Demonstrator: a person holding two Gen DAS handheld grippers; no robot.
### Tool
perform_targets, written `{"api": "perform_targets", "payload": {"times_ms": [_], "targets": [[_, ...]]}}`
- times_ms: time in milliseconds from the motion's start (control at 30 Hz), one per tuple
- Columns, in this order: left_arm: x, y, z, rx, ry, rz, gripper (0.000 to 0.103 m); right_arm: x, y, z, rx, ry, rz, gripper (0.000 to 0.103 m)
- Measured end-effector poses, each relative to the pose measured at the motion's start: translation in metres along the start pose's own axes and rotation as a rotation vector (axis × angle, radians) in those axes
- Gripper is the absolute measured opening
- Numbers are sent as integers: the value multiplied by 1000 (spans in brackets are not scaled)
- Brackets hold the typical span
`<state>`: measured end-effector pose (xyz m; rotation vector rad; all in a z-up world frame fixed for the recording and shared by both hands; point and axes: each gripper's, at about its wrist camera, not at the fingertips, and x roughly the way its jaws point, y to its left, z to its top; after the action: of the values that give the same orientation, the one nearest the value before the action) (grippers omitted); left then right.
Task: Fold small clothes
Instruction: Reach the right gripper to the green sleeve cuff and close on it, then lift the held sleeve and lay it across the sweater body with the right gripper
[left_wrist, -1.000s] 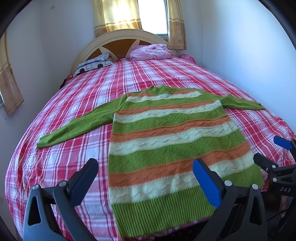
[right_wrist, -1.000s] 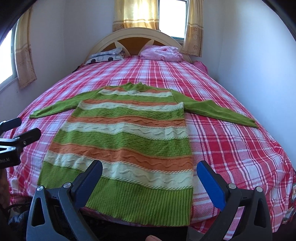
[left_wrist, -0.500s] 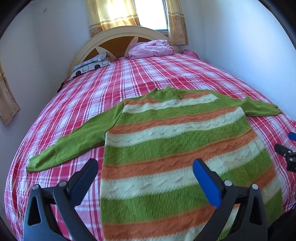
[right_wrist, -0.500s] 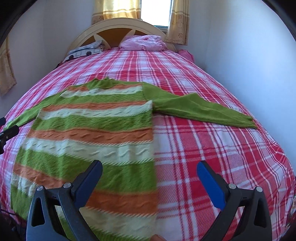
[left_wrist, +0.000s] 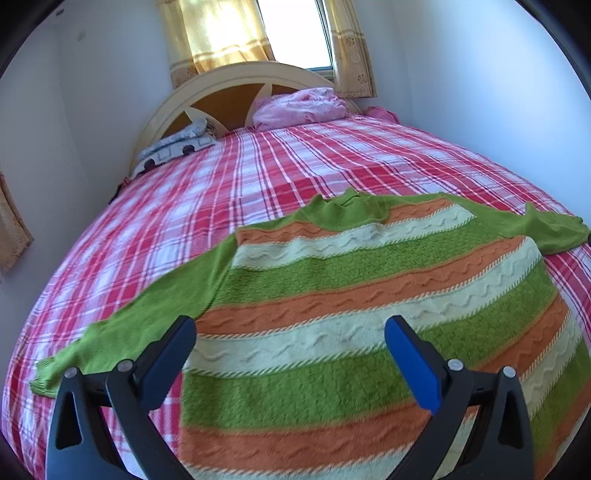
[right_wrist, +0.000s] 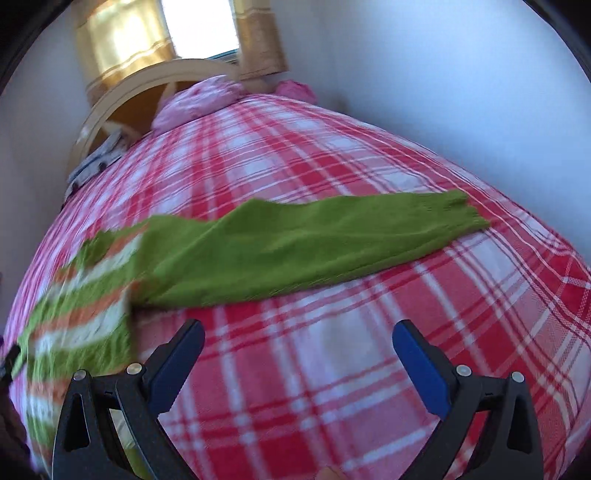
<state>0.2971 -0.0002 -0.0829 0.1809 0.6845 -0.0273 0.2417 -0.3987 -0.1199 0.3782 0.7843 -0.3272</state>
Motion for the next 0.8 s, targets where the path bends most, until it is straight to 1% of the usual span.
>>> {"api": "perform_targets", "payload": {"times_ms": [33,67,100,133,200,233,300,367,500,600,633,667,700,733,800], "targets": [[5,0,2,-8,7,-10,103,4,-8,5,14,-1,-4,96],[11,0,2,-17,16,-12,103,10,-20,12,43,4,-10,86],[14,0,3,-24,24,-7,103,15,-33,19,82,14,-11,82],[20,0,3,-31,35,5,103,19,-45,25,118,21,-4,78],[31,5,3,-59,62,33,103,22,-64,34,173,17,-11,78],[37,9,3,-79,76,38,103,25,-77,39,214,15,-12,75],[45,15,2,-109,105,44,103,31,-95,46,268,23,-1,68],[50,21,-1,-134,121,26,103,40,-110,52,323,31,16,60],[57,19,-6,-143,136,-6,103,48,-117,63,339,23,5,58],[58,14,-7,-129,136,2,103,62,-118,71,352,26,-8,56],[58,13,-7,-126,134,3,103,65,-118,74,341,25,-28,45],[58,13,-7,-121,132,8,103,68,-118,77,330,24,-47,29],[58,12,-7,-119,132,7,103,70,-119,79,327,22,-55,21],[57,11,-7,-116,130,6,103,73,-122,81,337,20,-43,16],[58,12,-7,-115,129,7,103,73,-124,82,349,14,-29,12]]}}
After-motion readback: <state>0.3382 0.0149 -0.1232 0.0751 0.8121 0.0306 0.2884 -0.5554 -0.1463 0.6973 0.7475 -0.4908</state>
